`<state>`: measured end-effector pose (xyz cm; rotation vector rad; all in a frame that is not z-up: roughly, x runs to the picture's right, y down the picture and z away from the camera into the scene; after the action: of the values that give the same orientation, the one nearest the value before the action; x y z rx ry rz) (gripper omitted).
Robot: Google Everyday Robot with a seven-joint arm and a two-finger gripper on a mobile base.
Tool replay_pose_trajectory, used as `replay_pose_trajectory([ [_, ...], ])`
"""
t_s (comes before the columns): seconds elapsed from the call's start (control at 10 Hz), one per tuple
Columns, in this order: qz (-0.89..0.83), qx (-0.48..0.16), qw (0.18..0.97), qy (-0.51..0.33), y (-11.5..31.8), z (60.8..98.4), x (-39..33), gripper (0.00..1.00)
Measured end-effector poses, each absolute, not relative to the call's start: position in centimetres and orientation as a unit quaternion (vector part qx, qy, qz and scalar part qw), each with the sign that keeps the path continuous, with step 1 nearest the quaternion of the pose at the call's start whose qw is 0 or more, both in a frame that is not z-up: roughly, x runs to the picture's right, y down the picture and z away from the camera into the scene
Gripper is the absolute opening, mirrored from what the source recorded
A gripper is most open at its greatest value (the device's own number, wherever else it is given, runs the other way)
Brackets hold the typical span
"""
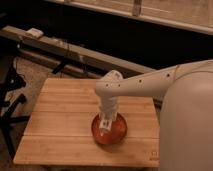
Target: Place the bottle in the ceramic bowl
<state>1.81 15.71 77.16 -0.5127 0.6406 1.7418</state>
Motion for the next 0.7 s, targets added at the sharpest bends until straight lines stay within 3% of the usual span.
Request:
replay_pose_trajectory([
  [0.1,0.742,-0.219,0.572,0.273,15.27,77.47,2.13,0.74],
  [0.2,0.74,-0.22,0.574,0.272,15.27,77.48,2.05,0.79],
  [0.7,0.734,-0.226,0.582,0.266,15.01,77.25,1.75,0.8],
])
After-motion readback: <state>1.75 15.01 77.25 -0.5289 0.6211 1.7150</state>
